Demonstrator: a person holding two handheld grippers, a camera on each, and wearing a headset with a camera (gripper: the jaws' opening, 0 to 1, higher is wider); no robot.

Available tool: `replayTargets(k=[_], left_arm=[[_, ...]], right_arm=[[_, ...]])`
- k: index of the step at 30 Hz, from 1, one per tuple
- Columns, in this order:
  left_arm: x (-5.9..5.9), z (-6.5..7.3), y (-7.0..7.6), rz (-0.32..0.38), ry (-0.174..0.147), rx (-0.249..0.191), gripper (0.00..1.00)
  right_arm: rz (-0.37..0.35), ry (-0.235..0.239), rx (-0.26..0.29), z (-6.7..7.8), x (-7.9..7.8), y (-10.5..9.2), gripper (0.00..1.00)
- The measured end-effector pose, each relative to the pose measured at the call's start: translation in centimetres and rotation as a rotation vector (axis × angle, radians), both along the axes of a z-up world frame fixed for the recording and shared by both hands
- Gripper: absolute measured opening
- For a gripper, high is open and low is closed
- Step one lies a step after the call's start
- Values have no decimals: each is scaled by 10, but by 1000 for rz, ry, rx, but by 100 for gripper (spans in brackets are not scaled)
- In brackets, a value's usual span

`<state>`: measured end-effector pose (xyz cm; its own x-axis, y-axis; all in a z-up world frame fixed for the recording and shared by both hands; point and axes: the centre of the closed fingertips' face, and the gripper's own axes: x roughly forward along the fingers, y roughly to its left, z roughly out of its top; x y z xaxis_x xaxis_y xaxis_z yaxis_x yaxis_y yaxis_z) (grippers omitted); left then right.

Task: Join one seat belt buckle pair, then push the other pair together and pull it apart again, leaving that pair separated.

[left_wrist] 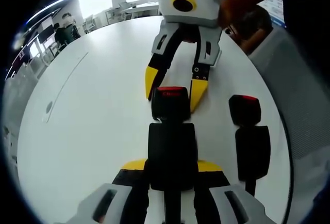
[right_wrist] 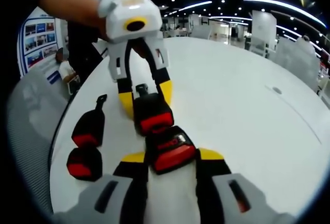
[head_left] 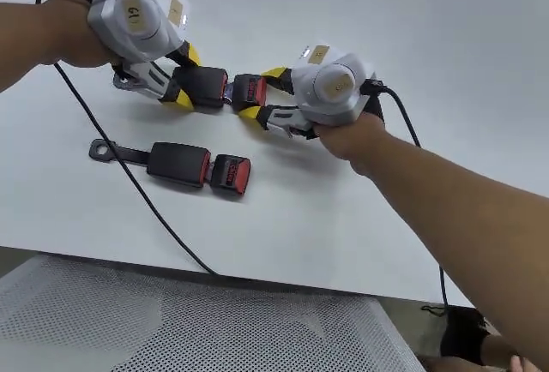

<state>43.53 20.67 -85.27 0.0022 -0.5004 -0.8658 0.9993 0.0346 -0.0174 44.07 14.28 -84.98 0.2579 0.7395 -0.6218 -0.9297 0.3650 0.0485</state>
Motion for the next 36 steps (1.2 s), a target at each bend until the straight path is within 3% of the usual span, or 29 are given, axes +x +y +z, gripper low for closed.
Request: replayTargets(k=[21, 36], left_arm=[[-2, -1, 1, 1, 3, 9, 34], [-3, -1, 2, -14, 7, 12, 34]], right_arm=[[13, -2, -23, -1, -9, -18, 34], [12, 0, -40, 6, -15, -49, 34]])
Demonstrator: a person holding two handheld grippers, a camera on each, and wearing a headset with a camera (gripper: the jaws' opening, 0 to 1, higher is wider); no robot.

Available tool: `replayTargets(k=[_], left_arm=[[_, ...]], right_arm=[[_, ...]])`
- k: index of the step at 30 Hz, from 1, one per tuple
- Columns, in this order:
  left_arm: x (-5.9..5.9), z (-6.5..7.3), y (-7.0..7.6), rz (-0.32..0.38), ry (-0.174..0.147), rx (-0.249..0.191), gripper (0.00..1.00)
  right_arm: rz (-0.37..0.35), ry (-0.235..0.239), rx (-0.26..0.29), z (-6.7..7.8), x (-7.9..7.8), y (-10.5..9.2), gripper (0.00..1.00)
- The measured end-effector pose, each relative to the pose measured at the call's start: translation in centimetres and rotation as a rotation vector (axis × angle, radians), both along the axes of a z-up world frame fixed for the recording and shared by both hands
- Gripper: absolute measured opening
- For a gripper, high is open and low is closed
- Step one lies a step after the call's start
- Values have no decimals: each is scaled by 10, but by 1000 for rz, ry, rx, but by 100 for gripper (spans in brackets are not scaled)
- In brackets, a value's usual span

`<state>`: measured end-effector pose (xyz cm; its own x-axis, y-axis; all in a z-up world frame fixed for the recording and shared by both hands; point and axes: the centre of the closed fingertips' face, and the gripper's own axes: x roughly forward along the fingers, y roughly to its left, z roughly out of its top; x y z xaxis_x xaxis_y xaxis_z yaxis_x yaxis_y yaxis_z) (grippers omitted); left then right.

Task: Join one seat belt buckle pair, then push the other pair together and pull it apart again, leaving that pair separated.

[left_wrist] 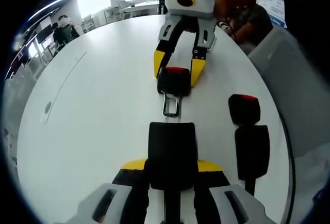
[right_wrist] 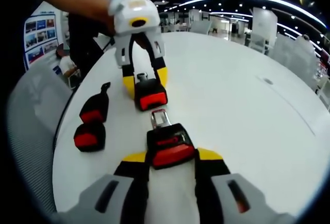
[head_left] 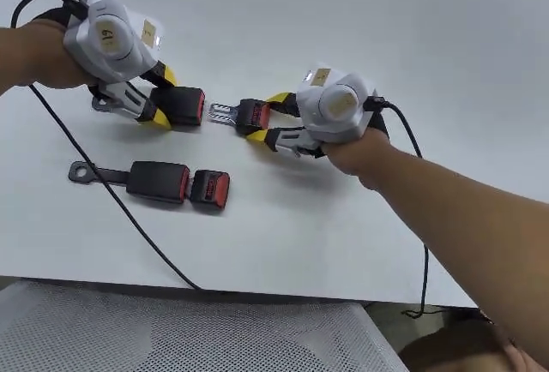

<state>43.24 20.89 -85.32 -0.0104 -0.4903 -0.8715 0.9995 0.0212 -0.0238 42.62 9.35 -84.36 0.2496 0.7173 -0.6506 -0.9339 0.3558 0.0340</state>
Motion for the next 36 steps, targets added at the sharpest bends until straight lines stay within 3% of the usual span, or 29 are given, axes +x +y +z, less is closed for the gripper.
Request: replayTargets(k=[6, 18, 23, 36], left_arm=[[0, 1, 0, -1, 2, 5, 34], [0, 1, -1, -3, 3, 7, 34], [1, 2, -1, -3, 5, 4, 34], [3, 0, -1, -7, 7, 2, 34]], right_arm=[[-7, 3, -12, 1, -4, -16, 34], [-35, 28, -62, 7, -16, -68, 35], [-36, 30, -73, 11, -16, -81, 35], [-72, 55, -95, 2, -9, -104, 35]])
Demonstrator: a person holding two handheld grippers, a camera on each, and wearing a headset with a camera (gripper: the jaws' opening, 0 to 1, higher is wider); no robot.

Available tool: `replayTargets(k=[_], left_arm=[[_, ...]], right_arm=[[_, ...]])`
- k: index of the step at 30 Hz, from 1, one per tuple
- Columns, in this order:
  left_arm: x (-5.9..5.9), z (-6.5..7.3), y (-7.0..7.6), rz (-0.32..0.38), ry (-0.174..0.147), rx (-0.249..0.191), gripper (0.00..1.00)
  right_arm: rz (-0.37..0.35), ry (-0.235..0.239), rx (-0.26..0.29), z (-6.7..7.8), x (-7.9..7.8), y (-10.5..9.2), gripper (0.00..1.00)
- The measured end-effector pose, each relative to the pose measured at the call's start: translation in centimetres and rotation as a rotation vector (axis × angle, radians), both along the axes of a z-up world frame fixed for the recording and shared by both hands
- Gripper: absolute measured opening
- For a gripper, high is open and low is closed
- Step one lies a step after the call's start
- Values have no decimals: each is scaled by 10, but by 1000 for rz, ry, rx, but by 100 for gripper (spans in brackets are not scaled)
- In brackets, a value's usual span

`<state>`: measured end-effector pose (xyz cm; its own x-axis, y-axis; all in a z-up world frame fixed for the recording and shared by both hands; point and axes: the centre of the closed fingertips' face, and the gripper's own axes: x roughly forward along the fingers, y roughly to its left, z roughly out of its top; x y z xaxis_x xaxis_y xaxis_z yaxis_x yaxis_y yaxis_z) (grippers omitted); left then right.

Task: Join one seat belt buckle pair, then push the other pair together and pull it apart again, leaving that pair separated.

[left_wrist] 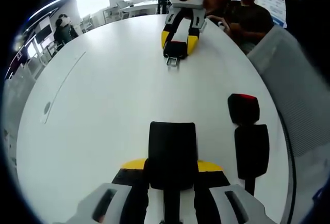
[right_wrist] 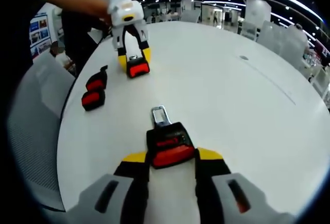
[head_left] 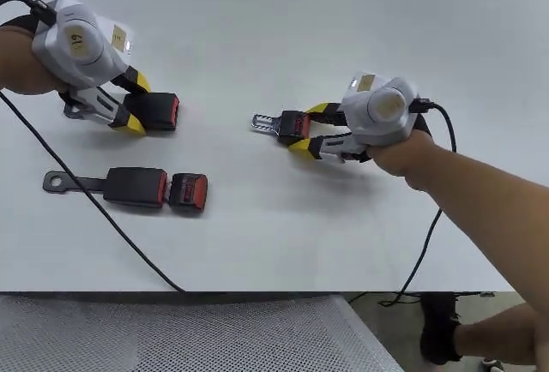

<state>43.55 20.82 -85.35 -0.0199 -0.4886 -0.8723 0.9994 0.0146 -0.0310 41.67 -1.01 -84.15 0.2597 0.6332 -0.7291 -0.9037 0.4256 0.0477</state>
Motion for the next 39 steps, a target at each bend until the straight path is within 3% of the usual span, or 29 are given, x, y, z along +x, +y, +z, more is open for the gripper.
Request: replayTargets(k=[12, 14, 16, 18, 19, 21, 25, 27, 29, 33, 37, 39], left_arm=[[0, -1, -1, 9, -6, 18, 35], [-1, -1, -2, 13, -3, 29, 36], [-4, -1, -1, 14, 10, 34, 41], [-7, 2, 0, 73, 32, 41, 49], [-4, 6, -1, 80, 15, 22, 51], [2, 15, -1, 123, -13, -8, 54], [8, 38, -6, 251, -30, -127, 67], [9, 44, 0, 340, -52, -127, 75], [8, 53, 2, 426, -71, -168, 82], [-4, 78, 3, 544, -99, -287, 88], [-22, 91, 15, 640, -104, -312, 93], [-34, 97, 22, 656, -122, -323, 94]], right_arm=[[-24, 4, 3, -7, 5, 3, 36], [3, -43, -73, -10, 4, -3, 36], [-8, -70, -47, -5, 3, 0, 41], [-40, -105, -27, 1, 6, -1, 52], [-89, -86, 4, 4, 4, -2, 55], [-118, -99, 8, 6, 2, -5, 59], [-201, -88, 17, 9, -3, -8, 67], [-236, -117, 31, 14, -3, -10, 69], [-282, -110, 70, 20, -4, -8, 72], [-323, -156, 82, 34, -8, -8, 78], [-331, -180, 120, 50, -19, -2, 81], [-333, -203, 130, 57, -22, -1, 82]])
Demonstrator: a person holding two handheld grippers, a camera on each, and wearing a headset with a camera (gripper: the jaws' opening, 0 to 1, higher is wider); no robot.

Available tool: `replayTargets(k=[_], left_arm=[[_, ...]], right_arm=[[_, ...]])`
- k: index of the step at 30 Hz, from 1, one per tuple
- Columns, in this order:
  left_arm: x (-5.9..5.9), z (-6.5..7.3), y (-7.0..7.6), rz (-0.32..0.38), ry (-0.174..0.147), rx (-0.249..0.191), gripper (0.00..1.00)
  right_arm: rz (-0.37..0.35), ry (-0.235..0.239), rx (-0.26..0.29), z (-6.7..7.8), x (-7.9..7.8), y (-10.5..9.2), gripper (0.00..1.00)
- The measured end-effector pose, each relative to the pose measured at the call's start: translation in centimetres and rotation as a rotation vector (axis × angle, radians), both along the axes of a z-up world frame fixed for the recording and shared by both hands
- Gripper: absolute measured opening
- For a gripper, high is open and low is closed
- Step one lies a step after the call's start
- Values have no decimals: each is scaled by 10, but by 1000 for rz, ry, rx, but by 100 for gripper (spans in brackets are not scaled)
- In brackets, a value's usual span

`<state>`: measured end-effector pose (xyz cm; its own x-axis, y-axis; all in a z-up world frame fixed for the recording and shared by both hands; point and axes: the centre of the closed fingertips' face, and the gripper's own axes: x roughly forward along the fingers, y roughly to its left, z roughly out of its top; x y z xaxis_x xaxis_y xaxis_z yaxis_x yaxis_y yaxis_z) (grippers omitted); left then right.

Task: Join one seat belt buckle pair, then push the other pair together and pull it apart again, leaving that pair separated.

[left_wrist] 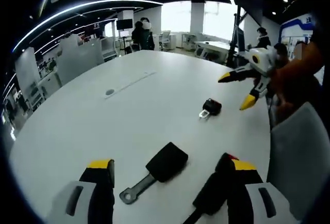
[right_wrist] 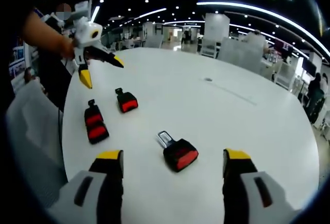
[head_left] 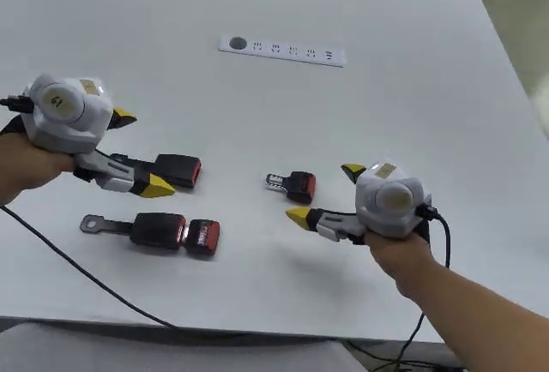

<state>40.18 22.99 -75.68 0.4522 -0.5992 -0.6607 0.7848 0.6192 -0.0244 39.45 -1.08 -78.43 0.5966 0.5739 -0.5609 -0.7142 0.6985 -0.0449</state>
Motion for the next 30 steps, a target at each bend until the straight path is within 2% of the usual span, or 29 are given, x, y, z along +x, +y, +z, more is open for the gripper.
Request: replayTargets(k=[2, 3, 6, 8, 9, 11, 12, 15, 16, 17, 19, 20, 22, 25, 26, 27, 29, 30], left_arm=[[-13, 3, 9, 40, 6, 3, 95], [-21, 8, 13, 58, -6, 0, 95], [-34, 18, 19, 95, -27, -25, 96], [-43, 26, 21, 120, -54, -59, 96], [-52, 26, 21, 120, -47, -72, 97], [-60, 24, 24, 127, -43, -61, 98], [-65, 24, 27, 126, -54, -57, 99], [-72, 28, 29, 133, -75, -89, 100], [-75, 28, 30, 127, -94, -93, 100], [-78, 27, 30, 121, -97, -99, 100], [-87, 18, 29, 92, -69, -108, 100], [-92, 12, 31, 70, -62, -88, 100], [-96, 8, 34, 61, -59, -77, 100], [-100, 10, 36, 61, -64, -93, 100], [-101, 9, 40, 61, -71, -62, 100], [-103, 9, 41, 59, -73, -61, 100], [-106, 13, 42, 55, -81, -91, 100], [-106, 14, 44, 63, -83, -101, 100]], right_arm=[[-4, -8, 6, 5, -6, 2, 83], [-3, -9, 9, 7, -9, 3, 84], [2, -31, 38, 18, -20, 9, 85], [10, -48, 40, 23, -27, 12, 86], [18, -63, 45, 27, -31, 14, 87], [19, -59, 49, 29, -37, 17, 87], [17, -62, 48, 31, -41, 19, 88], [26, -83, 27, 34, -49, 22, 89], [35, -96, -12, 32, -52, 21, 90], [35, -103, -27, 31, -54, 20, 90], [7, -71, -5, 29, -63, 20, 91], [-5, -62, 7, 29, -67, 21, 92], [3, -75, -5, 29, -73, 22, 93], [6, -65, -32, 27, -86, 22, 93], [4, -70, -33, 28, -89, 22, 93], [-1, -69, -32, 28, -92, 21, 93], [-13, -61, -36, 29, -96, 21, 93], [-18, -75, -51, 30, -97, 19, 93]])
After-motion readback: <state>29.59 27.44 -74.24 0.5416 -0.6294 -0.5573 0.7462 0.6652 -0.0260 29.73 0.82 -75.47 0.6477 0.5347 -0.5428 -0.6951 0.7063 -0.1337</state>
